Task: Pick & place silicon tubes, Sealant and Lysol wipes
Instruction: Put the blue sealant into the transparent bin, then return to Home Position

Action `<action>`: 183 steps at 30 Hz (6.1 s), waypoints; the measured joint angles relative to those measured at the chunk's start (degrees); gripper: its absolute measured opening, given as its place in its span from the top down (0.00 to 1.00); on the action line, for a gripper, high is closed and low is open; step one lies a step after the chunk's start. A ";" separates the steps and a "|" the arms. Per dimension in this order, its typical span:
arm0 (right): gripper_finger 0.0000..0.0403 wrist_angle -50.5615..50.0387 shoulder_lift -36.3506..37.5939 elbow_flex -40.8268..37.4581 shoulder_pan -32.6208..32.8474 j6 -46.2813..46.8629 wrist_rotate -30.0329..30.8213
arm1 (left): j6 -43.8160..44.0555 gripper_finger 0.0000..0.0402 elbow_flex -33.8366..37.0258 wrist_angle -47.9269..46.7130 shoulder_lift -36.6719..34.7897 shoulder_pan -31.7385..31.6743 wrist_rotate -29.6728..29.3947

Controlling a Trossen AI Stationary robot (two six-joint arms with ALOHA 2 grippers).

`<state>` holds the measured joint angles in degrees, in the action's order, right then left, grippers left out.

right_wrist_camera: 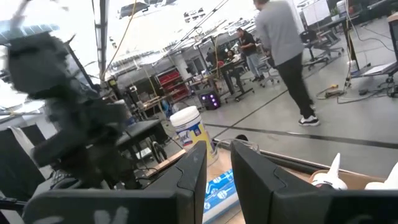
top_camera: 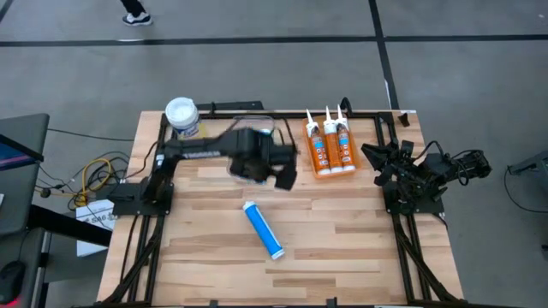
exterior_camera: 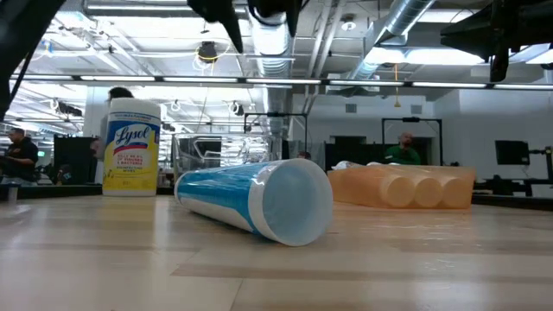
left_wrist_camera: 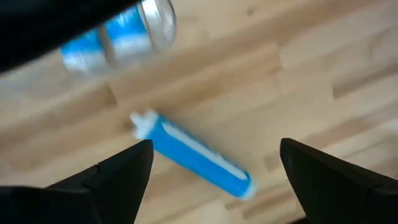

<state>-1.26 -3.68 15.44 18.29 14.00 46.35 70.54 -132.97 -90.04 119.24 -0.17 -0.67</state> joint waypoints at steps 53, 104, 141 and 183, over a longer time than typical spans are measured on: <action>0.84 0.00 0.02 0.02 0.01 0.04 -1.44 | 56.45 0.19 52.84 48.50 -0.72 12.85 6.86; 0.84 0.00 0.00 0.02 0.00 1.51 -1.38 | -7.67 0.50 15.63 1.88 -6.98 -19.51 -9.67; 0.84 0.00 0.01 0.02 0.00 1.60 -1.34 | -20.25 0.50 27.56 20.33 4.72 -28.74 -0.33; 0.84 3.48 0.00 0.02 0.00 1.55 -1.46 | -28.97 0.31 7.23 6.80 -13.11 -14.64 -25.48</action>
<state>2.22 -3.68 15.46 18.28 15.54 44.88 41.56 -125.73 -83.24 106.13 -14.81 -26.15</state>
